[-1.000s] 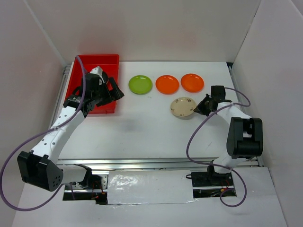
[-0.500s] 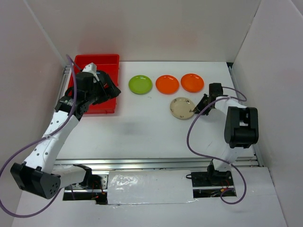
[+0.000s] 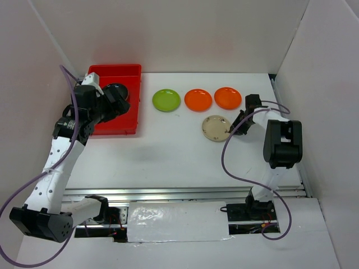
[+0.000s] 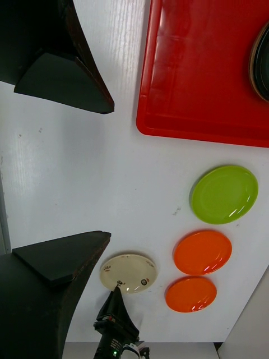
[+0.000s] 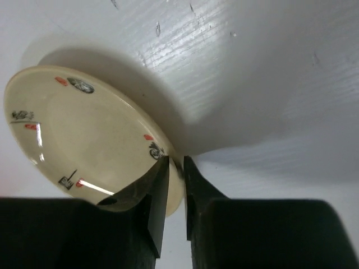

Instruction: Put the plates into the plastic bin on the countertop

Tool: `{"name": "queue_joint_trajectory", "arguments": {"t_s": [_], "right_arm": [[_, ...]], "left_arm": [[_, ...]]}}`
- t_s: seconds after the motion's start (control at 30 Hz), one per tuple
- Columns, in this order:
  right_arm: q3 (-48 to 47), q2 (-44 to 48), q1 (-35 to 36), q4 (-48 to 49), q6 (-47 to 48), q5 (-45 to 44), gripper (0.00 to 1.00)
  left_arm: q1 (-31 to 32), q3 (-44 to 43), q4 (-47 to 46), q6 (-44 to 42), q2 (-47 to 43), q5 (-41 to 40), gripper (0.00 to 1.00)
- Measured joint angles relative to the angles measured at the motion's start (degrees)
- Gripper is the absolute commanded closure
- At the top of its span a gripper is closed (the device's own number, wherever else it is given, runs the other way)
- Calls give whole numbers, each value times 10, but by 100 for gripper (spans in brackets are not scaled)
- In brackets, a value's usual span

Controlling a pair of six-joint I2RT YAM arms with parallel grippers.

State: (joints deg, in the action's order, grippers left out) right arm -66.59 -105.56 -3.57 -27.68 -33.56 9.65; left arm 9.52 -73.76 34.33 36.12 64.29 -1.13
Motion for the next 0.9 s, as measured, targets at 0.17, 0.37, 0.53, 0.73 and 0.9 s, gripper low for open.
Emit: {"name": "queue_joint_trajectory", "arguments": {"t_s": [0.17,0.37,0.53,0.73,0.9], "right_arm": [[-32,-17,12,-15,11,-1,100],[0,6,13,11,4,23,100],[36,124,49,-8,-7,-21,100],[-10,276,154,-31,-10,-42,100],[-11,335,177,-20,-12,22,100]], "left_arm": [[-19,0,1,-2,0,15,1],[-31,0,0,-4,0,40,1],[-26,45,-77,6,-6,143,1],[-16,106,-212,60,47,315,1],[-2,127,-277,97,72,386,1]]}}
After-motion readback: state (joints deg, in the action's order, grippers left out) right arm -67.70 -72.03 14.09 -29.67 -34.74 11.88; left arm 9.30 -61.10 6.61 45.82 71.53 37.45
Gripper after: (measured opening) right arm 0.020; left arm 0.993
